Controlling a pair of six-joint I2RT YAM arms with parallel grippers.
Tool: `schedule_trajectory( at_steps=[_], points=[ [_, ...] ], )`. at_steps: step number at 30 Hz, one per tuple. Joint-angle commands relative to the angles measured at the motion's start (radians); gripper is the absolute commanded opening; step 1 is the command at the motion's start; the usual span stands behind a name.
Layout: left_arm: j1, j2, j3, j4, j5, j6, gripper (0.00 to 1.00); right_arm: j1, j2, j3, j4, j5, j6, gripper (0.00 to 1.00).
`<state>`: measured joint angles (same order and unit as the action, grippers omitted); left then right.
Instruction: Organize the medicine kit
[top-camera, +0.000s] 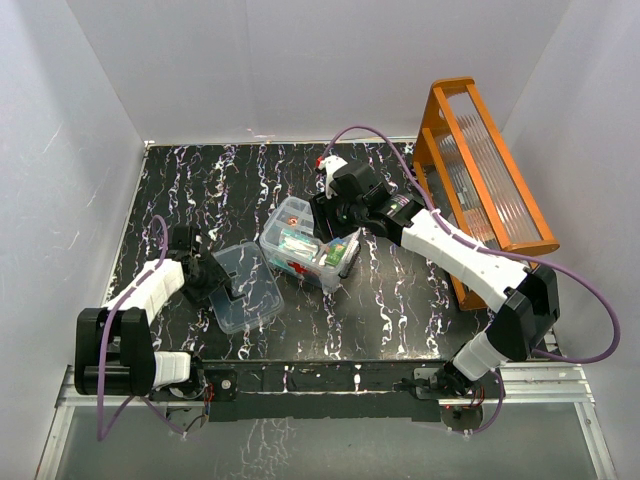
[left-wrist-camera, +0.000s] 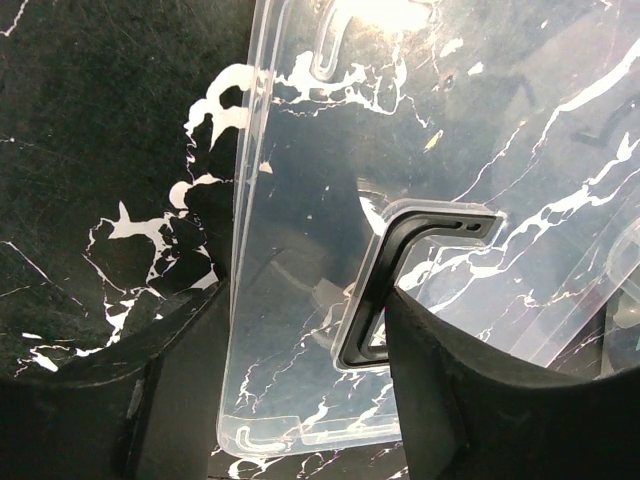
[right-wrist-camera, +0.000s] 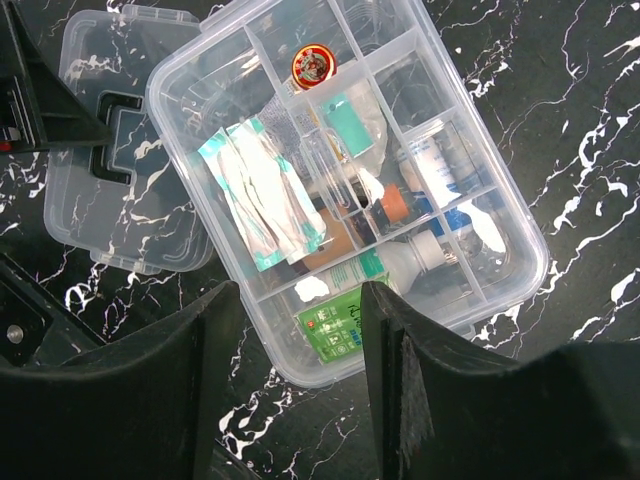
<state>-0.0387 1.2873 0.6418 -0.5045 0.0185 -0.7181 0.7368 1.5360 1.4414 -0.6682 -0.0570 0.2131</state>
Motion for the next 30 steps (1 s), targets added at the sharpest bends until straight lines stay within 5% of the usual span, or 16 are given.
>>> schedule_trajectory(
  at_steps=[1,5,10,16,24,30],
  points=[
    [-0.010,-0.012,-0.019,-0.026,-0.080,-0.001,0.50,-0.007,-0.048,-0.010,0.066,-0.021,0.015,0.49],
    [-0.010,-0.048,-0.022,-0.031,-0.086,-0.007,0.48,-0.006,-0.053,-0.021,0.079,-0.047,0.030,0.48],
    [-0.017,-0.032,-0.015,-0.049,-0.078,-0.003,0.64,-0.004,-0.053,-0.029,0.093,-0.061,0.040,0.48],
    [-0.033,0.036,0.002,-0.054,-0.089,0.013,0.68,-0.004,-0.053,-0.030,0.093,-0.060,0.042,0.47],
    [-0.038,0.040,-0.001,-0.043,-0.119,-0.001,0.46,-0.003,-0.054,-0.038,0.101,-0.062,0.056,0.46],
    [-0.038,-0.072,-0.033,-0.023,-0.136,-0.042,0.41,0.006,-0.071,-0.060,0.150,-0.069,0.123,0.45]
  ],
)
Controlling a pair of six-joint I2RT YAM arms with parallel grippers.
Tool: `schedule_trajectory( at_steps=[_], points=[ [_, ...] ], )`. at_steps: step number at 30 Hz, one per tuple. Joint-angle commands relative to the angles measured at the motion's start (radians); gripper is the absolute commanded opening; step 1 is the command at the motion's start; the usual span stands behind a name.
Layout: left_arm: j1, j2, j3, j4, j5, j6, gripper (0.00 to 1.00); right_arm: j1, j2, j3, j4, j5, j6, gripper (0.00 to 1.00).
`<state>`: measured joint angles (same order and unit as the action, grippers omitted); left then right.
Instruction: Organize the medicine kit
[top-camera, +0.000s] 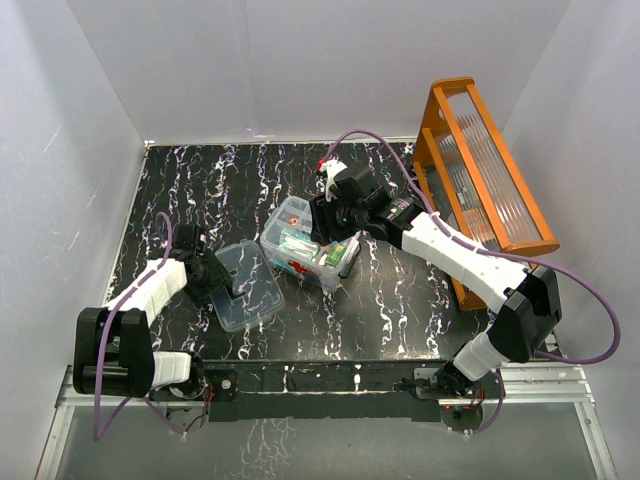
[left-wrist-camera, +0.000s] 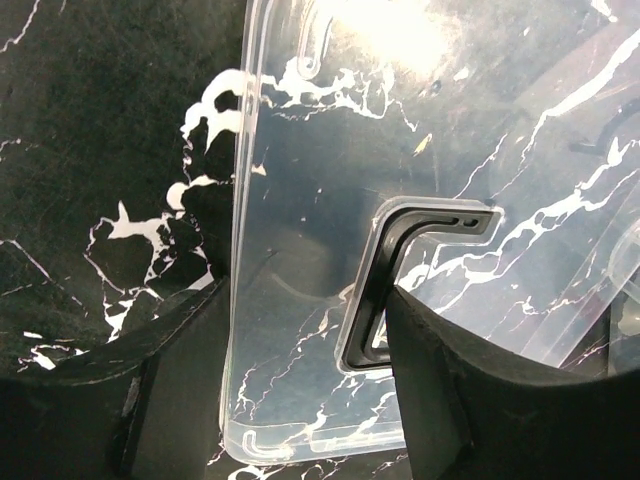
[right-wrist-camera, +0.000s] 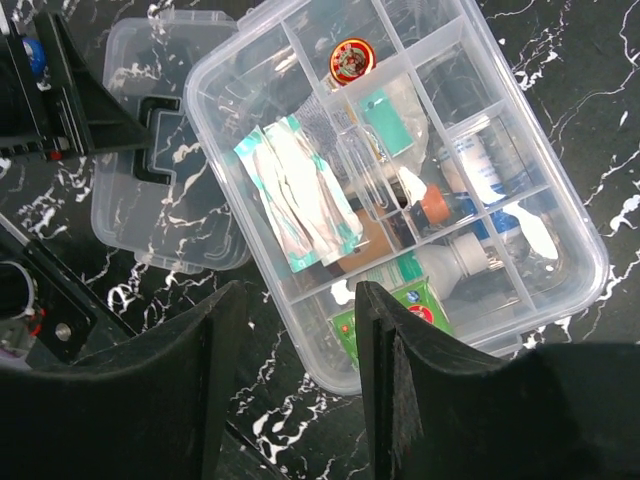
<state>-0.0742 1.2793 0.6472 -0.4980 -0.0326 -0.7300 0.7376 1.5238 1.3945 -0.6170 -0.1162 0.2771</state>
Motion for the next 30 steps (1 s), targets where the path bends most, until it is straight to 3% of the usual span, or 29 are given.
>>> schedule_trajectory(
  at_steps=[1,9,20,30],
  points=[
    [-0.003,-0.083,-0.046,-0.027,-0.086,-0.037,0.41,0.007,-0.064,-0.024,0.116,-0.010,0.082,0.45],
    [-0.003,-0.211,-0.064,-0.055,-0.113,-0.082,0.40,0.030,-0.134,-0.153,0.278,-0.015,0.287,0.45],
    [-0.003,-0.298,-0.044,-0.077,-0.112,-0.095,0.40,0.061,-0.196,-0.221,0.360,0.058,0.394,0.47],
    [-0.003,-0.208,-0.029,-0.122,-0.125,-0.089,0.68,0.095,-0.182,-0.217,0.346,0.102,0.398,0.49]
  ],
)
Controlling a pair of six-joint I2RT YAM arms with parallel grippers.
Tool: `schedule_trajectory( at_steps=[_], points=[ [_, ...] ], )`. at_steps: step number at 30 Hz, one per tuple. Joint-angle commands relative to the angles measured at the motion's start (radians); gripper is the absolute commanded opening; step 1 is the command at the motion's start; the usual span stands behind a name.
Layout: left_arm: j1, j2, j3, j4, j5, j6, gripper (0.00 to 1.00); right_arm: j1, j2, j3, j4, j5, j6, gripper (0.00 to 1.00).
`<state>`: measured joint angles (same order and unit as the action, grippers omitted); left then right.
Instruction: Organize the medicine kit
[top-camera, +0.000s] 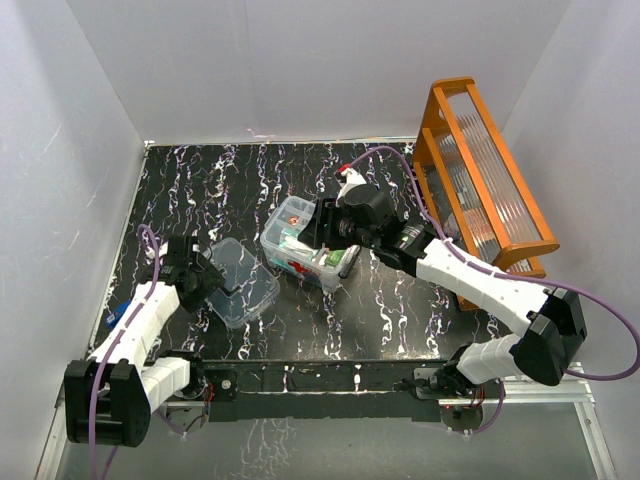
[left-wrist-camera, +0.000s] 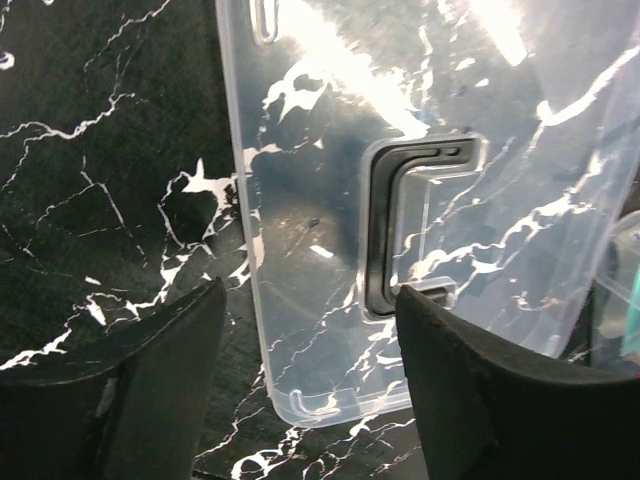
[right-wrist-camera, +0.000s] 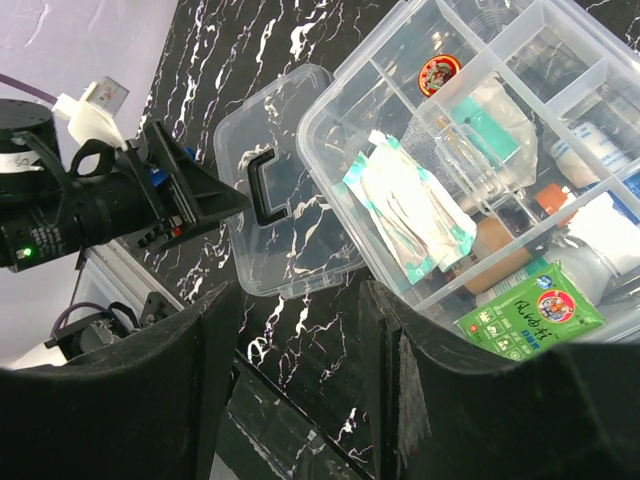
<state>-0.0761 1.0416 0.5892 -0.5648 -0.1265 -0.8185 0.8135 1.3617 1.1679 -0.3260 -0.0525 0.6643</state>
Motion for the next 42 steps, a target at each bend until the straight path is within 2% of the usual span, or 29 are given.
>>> schedule_trajectory(
  at_steps=[1,14,23,30,37,42],
  points=[
    [-0.001,0.040,0.030,-0.058,-0.037,0.003,0.69,0.021,-0.017,0.011,0.055,0.040,0.010,0.49],
    [-0.001,0.121,0.055,0.009,0.030,0.040,0.71,0.039,0.004,0.022,0.053,0.055,-0.009,0.49],
    [-0.001,0.076,0.043,0.051,0.009,0.005,0.71,0.041,-0.002,0.019,0.053,0.061,-0.017,0.49],
    [-0.001,0.158,0.045,0.062,-0.007,0.002,0.72,0.046,0.004,0.019,0.050,0.064,-0.021,0.48],
    [-0.001,0.193,0.024,0.097,-0.004,-0.004,0.65,0.062,0.011,0.027,0.050,0.072,-0.023,0.48],
    [-0.001,0.201,-0.005,0.114,-0.014,-0.006,0.56,0.090,0.026,0.036,0.050,0.085,-0.021,0.48]
  ],
)
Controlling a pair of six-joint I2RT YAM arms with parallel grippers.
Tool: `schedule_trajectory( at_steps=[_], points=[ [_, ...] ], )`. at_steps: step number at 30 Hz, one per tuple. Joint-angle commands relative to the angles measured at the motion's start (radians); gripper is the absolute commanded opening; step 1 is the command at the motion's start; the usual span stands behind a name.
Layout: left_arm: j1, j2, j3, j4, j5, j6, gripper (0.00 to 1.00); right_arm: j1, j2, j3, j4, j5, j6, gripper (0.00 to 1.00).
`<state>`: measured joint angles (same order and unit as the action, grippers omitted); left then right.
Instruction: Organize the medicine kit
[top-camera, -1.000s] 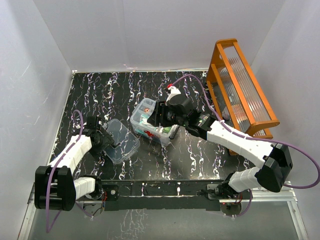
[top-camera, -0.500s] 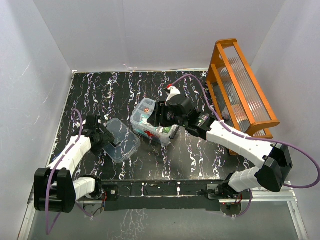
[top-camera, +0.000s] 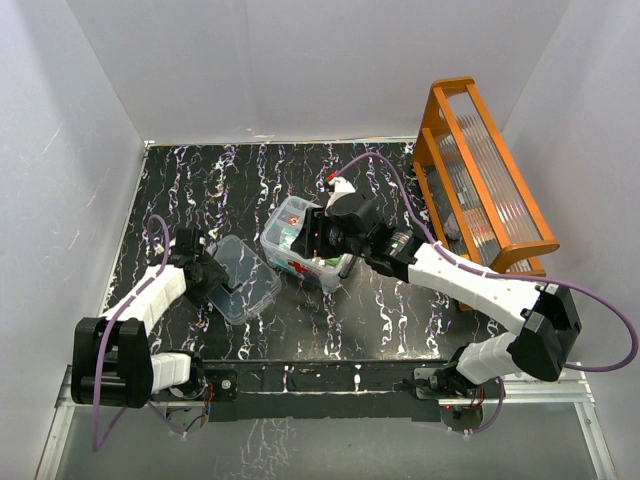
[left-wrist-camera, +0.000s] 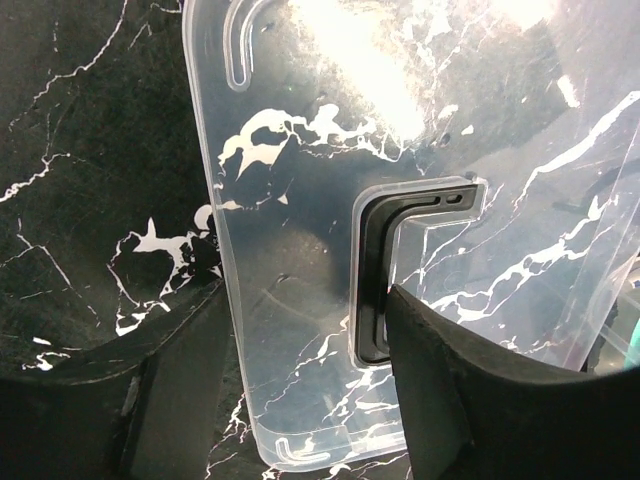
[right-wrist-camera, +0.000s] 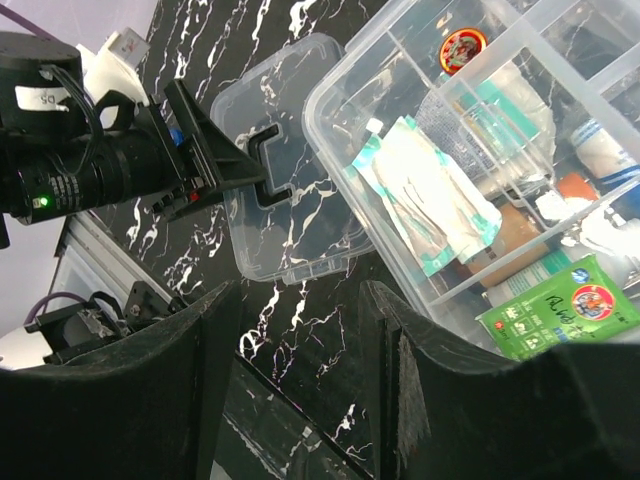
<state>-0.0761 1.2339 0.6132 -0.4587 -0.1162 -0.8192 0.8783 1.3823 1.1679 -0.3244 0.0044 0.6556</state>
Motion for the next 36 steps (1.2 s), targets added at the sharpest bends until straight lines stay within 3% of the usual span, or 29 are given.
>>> schedule_trajectory(
  at_steps=[1,13,23,29,36],
  points=[
    [-0.001,0.006,-0.035,0.012,-0.023,-0.007,0.54,0.031,0.009,0.039,0.049,0.030,-0.012,0.48],
    [-0.001,-0.175,-0.080,-0.008,-0.028,-0.043,0.49,0.119,0.052,0.050,0.078,0.063,0.020,0.48],
    [-0.001,-0.248,-0.063,-0.056,-0.019,-0.061,0.48,0.172,0.072,-0.042,0.171,0.110,0.171,0.48],
    [-0.001,-0.309,-0.030,-0.103,-0.019,-0.084,0.48,0.173,0.070,-0.101,0.214,0.141,0.261,0.52],
    [-0.001,-0.386,0.021,-0.172,-0.022,-0.109,0.48,0.174,0.068,-0.148,0.268,0.148,0.338,0.64]
  ],
)
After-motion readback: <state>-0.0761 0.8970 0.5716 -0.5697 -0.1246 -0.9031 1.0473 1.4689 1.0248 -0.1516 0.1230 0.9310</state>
